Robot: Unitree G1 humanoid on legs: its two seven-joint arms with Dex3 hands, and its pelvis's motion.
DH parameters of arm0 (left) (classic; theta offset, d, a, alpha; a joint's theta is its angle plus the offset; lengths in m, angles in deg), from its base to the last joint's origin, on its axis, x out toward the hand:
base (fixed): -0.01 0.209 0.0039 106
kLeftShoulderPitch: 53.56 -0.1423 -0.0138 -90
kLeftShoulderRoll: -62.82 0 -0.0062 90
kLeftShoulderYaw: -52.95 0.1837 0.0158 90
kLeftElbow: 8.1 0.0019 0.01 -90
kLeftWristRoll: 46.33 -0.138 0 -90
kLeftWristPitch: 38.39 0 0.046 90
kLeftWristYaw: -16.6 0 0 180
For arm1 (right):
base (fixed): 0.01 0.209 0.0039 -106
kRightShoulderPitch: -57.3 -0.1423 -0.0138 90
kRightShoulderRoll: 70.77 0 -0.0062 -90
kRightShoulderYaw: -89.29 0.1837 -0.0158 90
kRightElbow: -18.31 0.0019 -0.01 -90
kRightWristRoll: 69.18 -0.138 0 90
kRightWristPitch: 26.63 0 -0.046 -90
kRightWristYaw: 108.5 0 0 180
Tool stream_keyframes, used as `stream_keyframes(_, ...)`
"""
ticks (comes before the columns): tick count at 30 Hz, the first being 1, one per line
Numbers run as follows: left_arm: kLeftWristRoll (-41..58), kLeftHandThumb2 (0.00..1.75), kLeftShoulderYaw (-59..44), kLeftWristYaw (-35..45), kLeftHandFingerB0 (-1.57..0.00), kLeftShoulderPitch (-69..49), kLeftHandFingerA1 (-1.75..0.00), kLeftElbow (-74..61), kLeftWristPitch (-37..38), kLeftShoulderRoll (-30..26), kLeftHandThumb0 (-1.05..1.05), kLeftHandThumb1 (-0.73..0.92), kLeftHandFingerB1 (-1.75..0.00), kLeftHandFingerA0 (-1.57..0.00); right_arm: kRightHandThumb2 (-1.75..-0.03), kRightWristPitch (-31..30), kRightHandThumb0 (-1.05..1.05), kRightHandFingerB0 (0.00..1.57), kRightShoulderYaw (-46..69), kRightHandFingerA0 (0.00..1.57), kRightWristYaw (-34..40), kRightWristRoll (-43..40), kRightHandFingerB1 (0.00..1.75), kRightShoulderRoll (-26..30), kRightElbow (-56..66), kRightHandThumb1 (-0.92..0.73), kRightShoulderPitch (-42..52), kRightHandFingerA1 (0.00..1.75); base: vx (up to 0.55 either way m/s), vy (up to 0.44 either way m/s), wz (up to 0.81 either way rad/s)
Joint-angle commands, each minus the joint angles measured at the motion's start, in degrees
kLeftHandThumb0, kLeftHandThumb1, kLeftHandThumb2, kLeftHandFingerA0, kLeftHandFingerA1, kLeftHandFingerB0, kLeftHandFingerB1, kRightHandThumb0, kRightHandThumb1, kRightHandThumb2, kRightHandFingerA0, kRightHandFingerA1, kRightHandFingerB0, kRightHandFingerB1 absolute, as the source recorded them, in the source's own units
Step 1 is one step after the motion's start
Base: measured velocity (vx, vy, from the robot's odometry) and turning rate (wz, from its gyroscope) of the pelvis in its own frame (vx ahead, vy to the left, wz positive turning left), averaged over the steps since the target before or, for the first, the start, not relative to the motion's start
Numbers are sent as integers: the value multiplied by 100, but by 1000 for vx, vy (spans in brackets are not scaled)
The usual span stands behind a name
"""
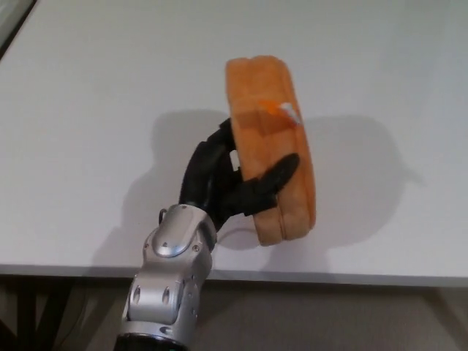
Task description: A soft plate is kept in the center of the table close to the robot and the robot uses its left hand to pick up the plate, turns it upside down and places it back on the table
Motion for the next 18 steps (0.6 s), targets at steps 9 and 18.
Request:
stream_keyframes(9, 4246, 69, -2443, -4605, -45, -165, -175, 285, 1026, 3100, -30, 73, -94, -97, -65, -75, -69, 33, 43, 59, 28, -73, 33, 64, 303, -79, 82, 43, 0, 0, 0)
stream_keyframes(18, 4368, 102, -2499, -4726, -56, -528, -139, 644, 725, 2880, -41, 68, -93, -120, -76, -158, -73, 30, 49, 57, 99, -29, 38, 63, 329, -65, 43, 47, 0, 0, 0)
